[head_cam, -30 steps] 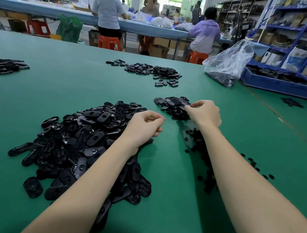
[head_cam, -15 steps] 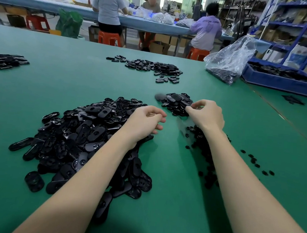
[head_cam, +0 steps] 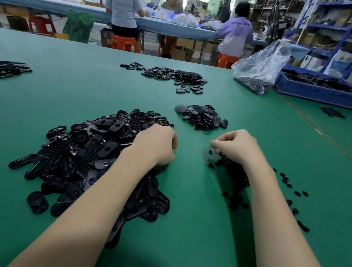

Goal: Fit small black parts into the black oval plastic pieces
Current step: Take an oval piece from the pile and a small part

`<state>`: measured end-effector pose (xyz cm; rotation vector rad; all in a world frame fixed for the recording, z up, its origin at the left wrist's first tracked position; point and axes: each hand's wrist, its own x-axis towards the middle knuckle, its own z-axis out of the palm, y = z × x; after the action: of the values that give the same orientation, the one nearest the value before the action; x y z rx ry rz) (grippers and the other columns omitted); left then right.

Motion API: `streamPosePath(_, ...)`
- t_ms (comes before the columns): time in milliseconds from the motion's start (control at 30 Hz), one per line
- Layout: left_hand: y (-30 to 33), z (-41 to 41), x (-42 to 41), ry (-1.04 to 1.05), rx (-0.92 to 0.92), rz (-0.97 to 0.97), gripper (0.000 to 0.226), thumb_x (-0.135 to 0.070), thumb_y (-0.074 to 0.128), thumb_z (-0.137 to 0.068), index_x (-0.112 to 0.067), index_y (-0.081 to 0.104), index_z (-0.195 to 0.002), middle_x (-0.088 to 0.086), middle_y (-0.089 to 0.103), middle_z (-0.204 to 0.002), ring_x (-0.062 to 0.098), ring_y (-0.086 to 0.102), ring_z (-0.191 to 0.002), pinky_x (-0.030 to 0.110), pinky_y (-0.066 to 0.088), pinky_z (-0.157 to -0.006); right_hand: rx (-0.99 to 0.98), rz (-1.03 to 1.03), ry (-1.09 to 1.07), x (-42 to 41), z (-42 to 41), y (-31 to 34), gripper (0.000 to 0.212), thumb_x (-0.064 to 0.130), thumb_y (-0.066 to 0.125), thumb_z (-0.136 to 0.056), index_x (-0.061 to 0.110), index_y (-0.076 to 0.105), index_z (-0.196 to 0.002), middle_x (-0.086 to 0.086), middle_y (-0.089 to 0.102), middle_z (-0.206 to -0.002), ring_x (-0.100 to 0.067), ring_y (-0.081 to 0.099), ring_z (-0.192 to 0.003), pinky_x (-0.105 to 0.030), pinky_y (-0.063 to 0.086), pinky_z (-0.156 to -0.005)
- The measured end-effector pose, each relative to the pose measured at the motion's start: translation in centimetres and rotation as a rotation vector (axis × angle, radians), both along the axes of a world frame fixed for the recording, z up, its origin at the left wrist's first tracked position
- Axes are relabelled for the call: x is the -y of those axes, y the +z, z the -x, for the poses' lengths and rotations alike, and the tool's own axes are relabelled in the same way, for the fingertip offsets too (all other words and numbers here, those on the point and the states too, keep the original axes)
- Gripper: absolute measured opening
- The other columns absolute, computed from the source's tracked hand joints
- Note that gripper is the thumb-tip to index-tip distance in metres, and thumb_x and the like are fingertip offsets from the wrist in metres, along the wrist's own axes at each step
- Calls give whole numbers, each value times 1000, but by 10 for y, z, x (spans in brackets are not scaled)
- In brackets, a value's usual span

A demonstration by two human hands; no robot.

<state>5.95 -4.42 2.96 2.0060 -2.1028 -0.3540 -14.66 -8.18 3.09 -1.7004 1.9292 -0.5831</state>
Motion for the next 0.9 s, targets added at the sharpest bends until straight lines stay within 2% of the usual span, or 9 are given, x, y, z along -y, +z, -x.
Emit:
streamPosePath(100, -2, 1, 1, 1, -105, 23, 27, -13, 61, -82, -33, 66, -99, -10, 67, -101, 15, 62, -98, 31, 52, -87, -104, -45, 83, -2, 7, 8, 7, 33, 74, -81, 28, 77, -76, 9, 74, -84, -15, 65, -91, -33, 55, -86)
streamPosePath(167, -5, 3, 4, 6, -232, 74, 24, -14, 63, -82, -32, 68, -97, -12, 67, -95, 8, 61, -84, 26, 52, -86, -181, -86, 127, -5, 8, 14, 5, 36, 78, -79, 31, 78, -77, 9, 74, -91, -15, 65, -97, -34, 55, -91)
streamPosePath(267, -9, 8, 7, 60, -475, 148, 21, -17, 66, -81, -30, 74, -96, -11, 69, -92, -4, 56, -69, 6, 43, -68, -284, -134, 128, -11, 2, 19, 9, 38, 83, -74, 35, 78, -81, 8, 73, -98, -18, 65, -101, -34, 55, -95)
streamPosePath(400, -10, 13, 7, 156, -1040, 13, 14, -10, 71, -85, -21, 78, -88, -3, 73, -77, 9, 65, -69, 20, 56, -63, -388, -166, 94, -15, -12, 19, 36, 46, 86, -67, 31, 76, -98, 4, 71, -106, -22, 67, -101, -32, 55, -91)
streamPosePath(500, -11, 15, 6, 193, -1275, -43, 6, -6, 75, -88, -10, 74, -84, 5, 70, -75, 10, 68, -63, 19, 57, -61, -434, -155, 87, -15, -19, 17, 47, 45, 86, -70, 27, 72, -111, 1, 69, -113, -24, 66, -104, -33, 54, -92)
streamPosePath(633, -14, 16, 6, 225, -1368, -58, 8, -5, 72, -90, -7, 71, -83, 13, 68, -80, 15, 68, -65, 19, 60, -64, -450, -133, 110, -16, -21, 18, 40, 35, 81, -75, 27, 71, -112, -1, 68, -114, -25, 65, -103, -31, 53, -86)
streamPosePath(767, -16, 15, 8, 254, -1345, -28, 11, -6, 69, -93, -8, 71, -82, 10, 67, -75, 15, 68, -64, 19, 59, -61, -397, -63, 181, -17, -20, 20, 16, 26, 75, -79, 32, 78, -94, 2, 71, -103, -23, 67, -94, -28, 50, -75)
streamPosePath(833, -17, 14, 9, 258, -1334, -25, 10, -6, 68, -94, -8, 71, -84, 10, 67, -75, 12, 68, -62, 19, 58, -60, -302, -16, 210, -16, -16, 19, 12, 23, 72, -81, 33, 77, -84, 5, 74, -95, -19, 69, -90, -28, 54, -78)
streamPosePath(900, -17, 13, 10, 260, -1331, -29, 9, -6, 68, -93, -8, 70, -85, 10, 67, -76, 12, 69, -61, 20, 59, -60, -87, 40, 211, -12, -13, 16, 14, 20, 70, -82, 32, 77, -80, 10, 76, -84, -9, 70, -79, -24, 55, -73)
